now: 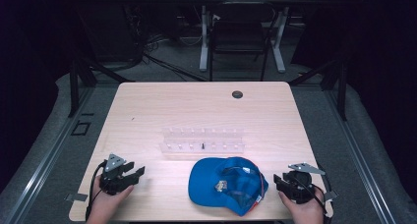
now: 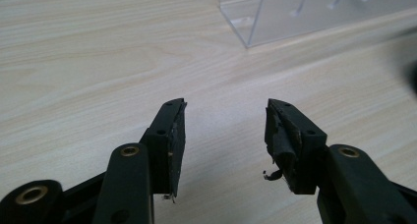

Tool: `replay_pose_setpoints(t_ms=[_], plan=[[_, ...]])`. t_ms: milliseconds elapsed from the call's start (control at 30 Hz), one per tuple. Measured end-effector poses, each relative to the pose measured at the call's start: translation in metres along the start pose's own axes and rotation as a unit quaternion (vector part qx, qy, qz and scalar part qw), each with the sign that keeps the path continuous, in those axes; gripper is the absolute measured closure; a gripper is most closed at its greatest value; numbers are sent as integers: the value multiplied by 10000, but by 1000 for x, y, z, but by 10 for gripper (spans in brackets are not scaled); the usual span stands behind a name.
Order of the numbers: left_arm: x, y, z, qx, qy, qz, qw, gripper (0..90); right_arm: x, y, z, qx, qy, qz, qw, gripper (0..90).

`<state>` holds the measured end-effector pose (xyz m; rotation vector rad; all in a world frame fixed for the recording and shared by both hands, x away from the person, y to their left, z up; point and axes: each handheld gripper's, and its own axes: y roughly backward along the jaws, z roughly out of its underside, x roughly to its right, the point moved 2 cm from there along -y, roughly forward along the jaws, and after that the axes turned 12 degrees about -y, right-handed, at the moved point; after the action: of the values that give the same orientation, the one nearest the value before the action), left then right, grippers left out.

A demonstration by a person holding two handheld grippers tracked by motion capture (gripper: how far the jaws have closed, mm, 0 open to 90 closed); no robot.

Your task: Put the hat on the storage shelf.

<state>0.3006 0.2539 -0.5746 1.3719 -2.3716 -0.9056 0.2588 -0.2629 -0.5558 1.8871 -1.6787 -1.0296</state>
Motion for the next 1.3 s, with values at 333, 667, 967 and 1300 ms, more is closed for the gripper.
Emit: replay_pose_setpoints(t_ms=[333,667,967,1300], plan=[[2,0,-3,-16,54,94,9999,538,2,0,-3,-247,-263,-186,9992,656],[1,2,-3,-88,19,103,9999,536,-7,0,-4,-696,-368,-243,9966,606],[6,1,-4,-83,-51,153,9998,534,-5,-5,-9,-1149,-817,-522,9886,689],[5,2,-2,-132,-65,146,9998,532,-11,-18,-15,-1421,-869,-488,9848,664]])
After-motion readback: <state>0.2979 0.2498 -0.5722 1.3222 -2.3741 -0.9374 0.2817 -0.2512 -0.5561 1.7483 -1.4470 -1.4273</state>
